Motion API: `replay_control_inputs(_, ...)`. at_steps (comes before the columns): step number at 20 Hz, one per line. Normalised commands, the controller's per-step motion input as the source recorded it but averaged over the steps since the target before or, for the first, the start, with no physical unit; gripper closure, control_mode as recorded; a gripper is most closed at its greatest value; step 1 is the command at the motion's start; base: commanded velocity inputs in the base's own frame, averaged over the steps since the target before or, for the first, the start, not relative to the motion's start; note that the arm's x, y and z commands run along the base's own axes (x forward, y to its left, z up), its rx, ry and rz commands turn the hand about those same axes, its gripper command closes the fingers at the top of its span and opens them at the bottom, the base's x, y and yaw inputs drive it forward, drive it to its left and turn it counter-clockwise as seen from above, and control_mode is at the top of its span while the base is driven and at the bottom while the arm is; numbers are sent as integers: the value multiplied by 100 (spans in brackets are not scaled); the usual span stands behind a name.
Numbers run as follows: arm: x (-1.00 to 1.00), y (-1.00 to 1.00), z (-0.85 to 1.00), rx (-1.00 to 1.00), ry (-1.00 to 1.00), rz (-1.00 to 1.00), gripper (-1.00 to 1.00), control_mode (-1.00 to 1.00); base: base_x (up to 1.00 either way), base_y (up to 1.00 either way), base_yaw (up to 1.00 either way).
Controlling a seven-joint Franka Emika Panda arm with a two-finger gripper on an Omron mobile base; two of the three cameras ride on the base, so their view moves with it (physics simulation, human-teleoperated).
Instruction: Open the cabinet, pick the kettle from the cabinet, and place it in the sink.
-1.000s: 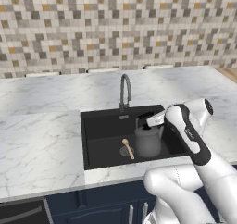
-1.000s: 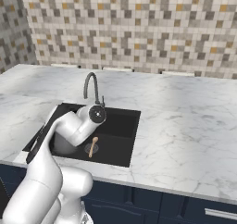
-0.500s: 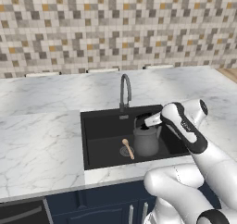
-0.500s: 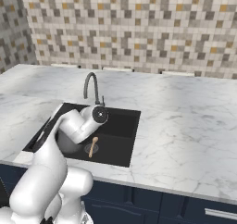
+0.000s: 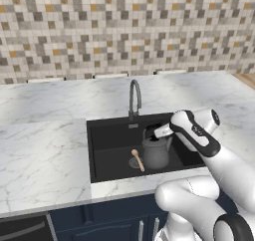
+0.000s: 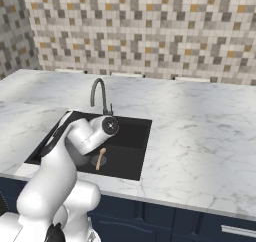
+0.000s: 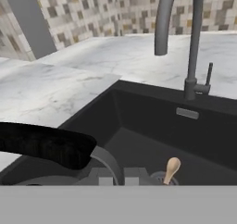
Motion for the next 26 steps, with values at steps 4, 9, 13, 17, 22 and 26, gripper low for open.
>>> replay_control_inputs(4,14,0,-19,0,0,0,100,-100,0,0,0)
replay_control_inputs(9,22,0,-15,0,0,0,100,-100,0,0,0)
replay_control_inputs(13,17,0,-18,0,0,0,100,-100,0,0,0)
replay_control_inputs(17,16,0,-17,0,-2,0,100,-100,0,0,0)
replay_control_inputs(22,13,0,-15,0,-5,0,100,-100,0,0,0)
replay_control_inputs(26,9,0,-14,0,-7,0,100,-100,0,0,0)
